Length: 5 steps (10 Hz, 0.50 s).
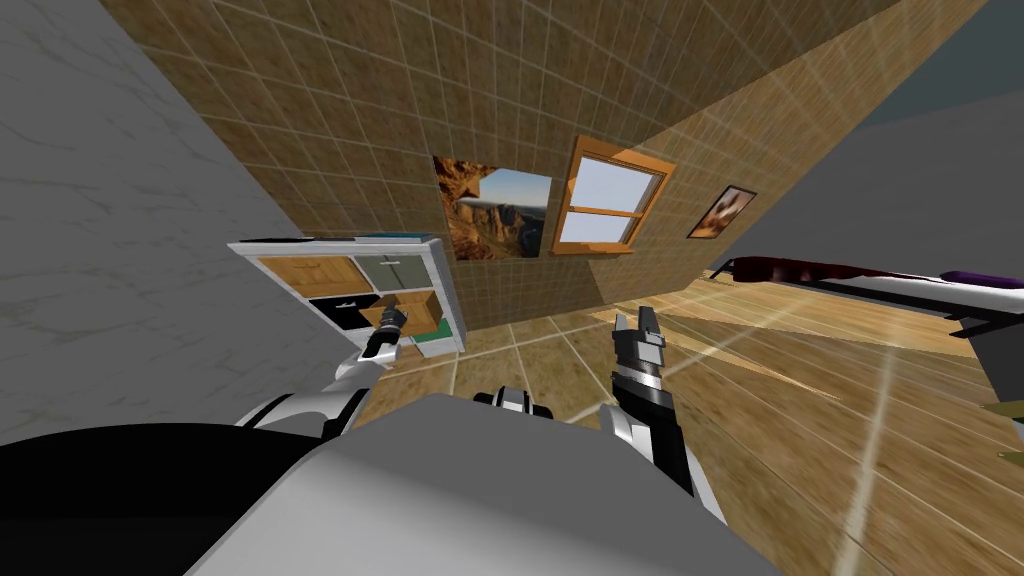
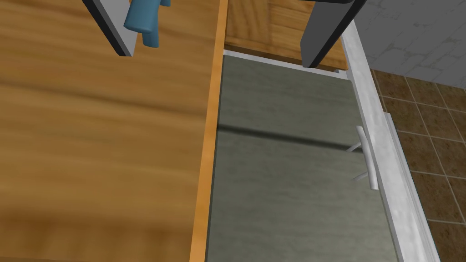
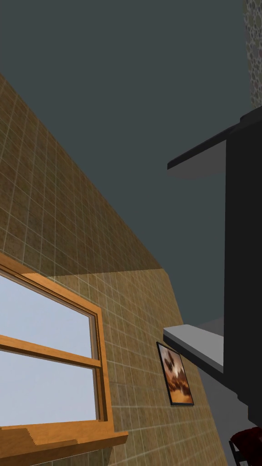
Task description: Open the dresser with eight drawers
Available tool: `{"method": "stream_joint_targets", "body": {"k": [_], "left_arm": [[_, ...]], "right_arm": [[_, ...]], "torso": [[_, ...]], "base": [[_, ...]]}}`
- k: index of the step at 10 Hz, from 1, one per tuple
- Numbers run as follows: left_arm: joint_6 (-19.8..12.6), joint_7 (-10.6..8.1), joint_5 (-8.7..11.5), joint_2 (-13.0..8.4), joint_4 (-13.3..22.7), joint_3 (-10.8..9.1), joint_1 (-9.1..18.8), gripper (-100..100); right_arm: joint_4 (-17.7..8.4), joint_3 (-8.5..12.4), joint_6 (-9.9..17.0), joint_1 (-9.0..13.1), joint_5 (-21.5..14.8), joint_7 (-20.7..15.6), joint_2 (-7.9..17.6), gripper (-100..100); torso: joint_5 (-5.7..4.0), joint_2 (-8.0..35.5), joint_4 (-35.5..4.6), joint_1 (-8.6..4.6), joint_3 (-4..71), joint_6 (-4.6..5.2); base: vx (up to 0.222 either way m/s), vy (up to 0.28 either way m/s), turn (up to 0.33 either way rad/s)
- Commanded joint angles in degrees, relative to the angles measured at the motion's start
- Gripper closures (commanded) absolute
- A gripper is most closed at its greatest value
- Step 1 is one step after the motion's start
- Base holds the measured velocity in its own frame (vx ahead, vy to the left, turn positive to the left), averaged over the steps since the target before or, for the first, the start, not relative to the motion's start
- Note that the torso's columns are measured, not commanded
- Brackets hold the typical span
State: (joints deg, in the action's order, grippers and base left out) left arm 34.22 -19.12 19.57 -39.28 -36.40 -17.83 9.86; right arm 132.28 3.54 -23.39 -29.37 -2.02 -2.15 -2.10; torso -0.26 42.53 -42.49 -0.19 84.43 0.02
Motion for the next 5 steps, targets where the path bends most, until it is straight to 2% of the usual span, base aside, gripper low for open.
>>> {"method": "stream_joint_targets", "body": {"k": [1,5], "left_arm": [[-0.1,0.01,0.0,0.1,0.1,0.03,-0.1,0],[-0.3,0.02,0.0,0.2,0.2,0.11,-0.2,0]], "right_arm": [[0.0,0.0,0.0,0.0,0.0,0.0,0.0,0],[0.0,0.0,0.0,0.0,0.0,0.0,0.0,0]], "torso": [[0.06,-0.1,0.1,0.02,0.0,-0.01],[0.17,-0.2,0.2,0.1,0.1,-0.02]], "base": [[0.0,0.0,0.0],[0.0,0.0,0.0]]}}
